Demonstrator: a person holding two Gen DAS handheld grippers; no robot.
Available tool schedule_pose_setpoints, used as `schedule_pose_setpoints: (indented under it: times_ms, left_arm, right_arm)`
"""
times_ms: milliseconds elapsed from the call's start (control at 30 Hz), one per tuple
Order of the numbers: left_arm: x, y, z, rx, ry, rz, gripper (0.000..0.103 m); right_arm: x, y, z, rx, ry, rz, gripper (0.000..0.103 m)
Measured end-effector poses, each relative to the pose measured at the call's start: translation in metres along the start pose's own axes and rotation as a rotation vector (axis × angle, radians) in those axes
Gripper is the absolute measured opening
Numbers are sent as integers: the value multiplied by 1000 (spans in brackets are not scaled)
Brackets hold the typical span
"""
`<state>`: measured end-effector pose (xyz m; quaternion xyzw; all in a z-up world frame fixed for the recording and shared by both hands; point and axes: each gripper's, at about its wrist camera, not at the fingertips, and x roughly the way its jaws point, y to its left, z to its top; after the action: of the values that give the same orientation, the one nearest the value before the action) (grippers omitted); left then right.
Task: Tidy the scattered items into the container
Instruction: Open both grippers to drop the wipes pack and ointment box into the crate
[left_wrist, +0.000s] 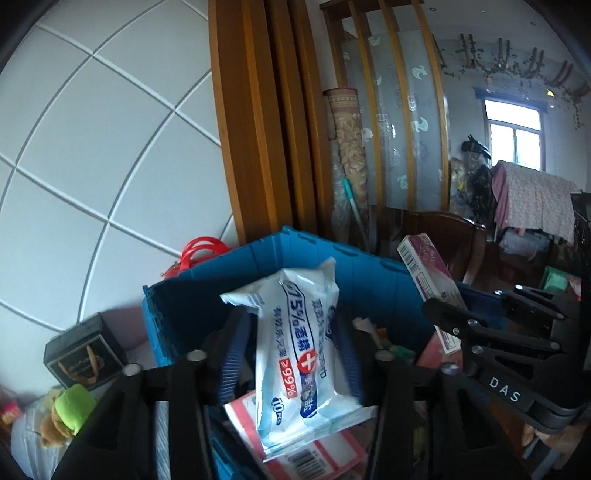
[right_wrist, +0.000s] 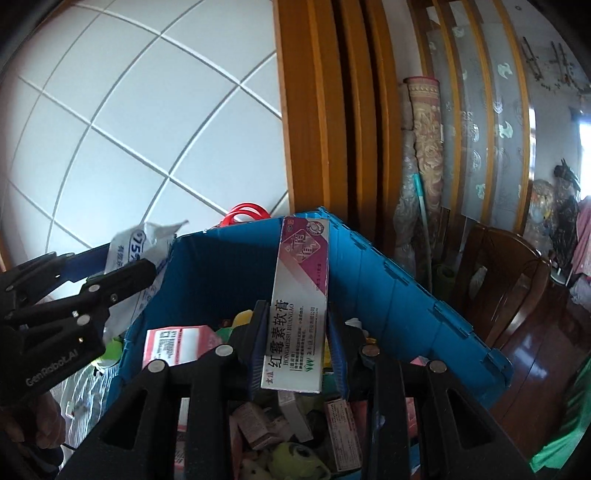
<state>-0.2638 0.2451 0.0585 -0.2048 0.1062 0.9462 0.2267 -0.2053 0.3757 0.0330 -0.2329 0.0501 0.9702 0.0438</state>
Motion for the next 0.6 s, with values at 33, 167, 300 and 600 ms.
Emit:
schedule_pose_setpoints:
  times_ms: [33,167,300,600]
  left_arm:
    - [3,-1,2,-5,-4,4,86]
    - [13,-6,5,1,-2,14,86]
    - [12,-8,3,-7,-2,25,86]
    - [-16,7,-27,-27,-17,94,86]
  right_arm:
    - [1,-7,-1,19,-7,-4,30]
    - [5,-24,0,51,-26,-10,47]
    - [1,-29,2,61,-58,16,47]
    - [-19,-14,-8,65,-120,89,47]
